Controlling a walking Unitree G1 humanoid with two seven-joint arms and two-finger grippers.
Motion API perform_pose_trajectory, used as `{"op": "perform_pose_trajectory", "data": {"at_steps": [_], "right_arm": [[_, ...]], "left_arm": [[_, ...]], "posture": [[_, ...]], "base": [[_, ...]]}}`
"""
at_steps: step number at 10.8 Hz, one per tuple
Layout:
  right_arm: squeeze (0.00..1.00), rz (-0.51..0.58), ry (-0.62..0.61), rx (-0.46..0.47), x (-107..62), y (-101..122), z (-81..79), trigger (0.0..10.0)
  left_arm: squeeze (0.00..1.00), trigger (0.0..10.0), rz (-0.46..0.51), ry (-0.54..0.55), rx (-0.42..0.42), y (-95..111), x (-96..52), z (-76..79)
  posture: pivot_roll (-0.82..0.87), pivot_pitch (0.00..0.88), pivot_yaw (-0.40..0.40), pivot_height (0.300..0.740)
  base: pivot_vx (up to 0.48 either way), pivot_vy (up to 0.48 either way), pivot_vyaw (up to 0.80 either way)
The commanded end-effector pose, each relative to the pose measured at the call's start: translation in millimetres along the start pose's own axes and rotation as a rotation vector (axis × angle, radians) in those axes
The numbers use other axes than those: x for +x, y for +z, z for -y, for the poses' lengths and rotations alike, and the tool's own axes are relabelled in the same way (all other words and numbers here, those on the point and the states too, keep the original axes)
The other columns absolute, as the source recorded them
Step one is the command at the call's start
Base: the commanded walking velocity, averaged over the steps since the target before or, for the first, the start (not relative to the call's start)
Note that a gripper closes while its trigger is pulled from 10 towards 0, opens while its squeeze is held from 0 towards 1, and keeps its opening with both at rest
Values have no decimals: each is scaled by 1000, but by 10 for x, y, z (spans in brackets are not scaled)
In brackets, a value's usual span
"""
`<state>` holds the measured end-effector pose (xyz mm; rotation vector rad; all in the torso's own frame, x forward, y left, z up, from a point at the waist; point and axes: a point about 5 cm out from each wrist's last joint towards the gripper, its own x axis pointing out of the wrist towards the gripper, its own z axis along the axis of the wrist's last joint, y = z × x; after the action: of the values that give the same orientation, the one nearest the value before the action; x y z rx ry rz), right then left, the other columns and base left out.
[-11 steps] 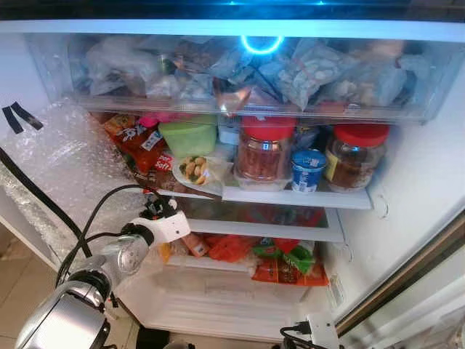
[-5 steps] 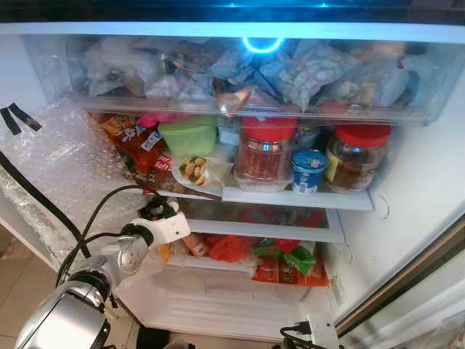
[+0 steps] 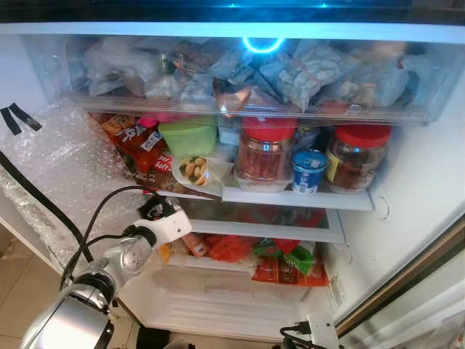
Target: Restocking fridge
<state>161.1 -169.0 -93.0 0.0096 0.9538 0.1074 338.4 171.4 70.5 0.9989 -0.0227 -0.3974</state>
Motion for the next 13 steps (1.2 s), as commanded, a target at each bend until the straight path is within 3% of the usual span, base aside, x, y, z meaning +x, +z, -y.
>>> {"op": "perform_pose_trajectory", "data": {"at_steps": [1,4,5,7,10,11,12,13], "right_arm": [[0,-63,8,14,-28,-150,-12,10000],[0,-64,11,13,-22,-134,-17,10000],[0,-64,14,12,-20,-130,-18,10000],[0,-65,15,10,-18,-124,-19,10000],[0,-65,12,10,-18,-123,-17,10000],[0,-64,11,12,-17,-121,-18,10000],[0,-63,10,14,-16,-119,-21,10000],[0,-62,10,14,-16,-117,-21,10000]], "left_arm": [[0,10000,7,-4,-79,-8,-23,14],[0,10000,25,-142,-205,46,-2,82],[0,10000,19,-194,-189,46,-5,124],[0,10000,21,-149,-170,51,8,72],[0,10000,146,-203,-194,238,42,87],[0,10000,163,-190,-249,269,42,95],[0,10000,193,-143,-428,306,13,125],[0,10000,201,-122,-512,315,-7,146]], "posture": [[-20,0,-6,663],[-16,0,-4,663],[-14,0,-4,663],[-11,0,-4,663],[-13,0,0,663],[-12,0,2,663],[-10,0,6,663],[-10,0,6,663]], "base": [[0,0,0],[0,0,0],[0,0,0],[0,0,0],[0,0,0],[0,0,0],[0,0,0],[0,0,0]]}}
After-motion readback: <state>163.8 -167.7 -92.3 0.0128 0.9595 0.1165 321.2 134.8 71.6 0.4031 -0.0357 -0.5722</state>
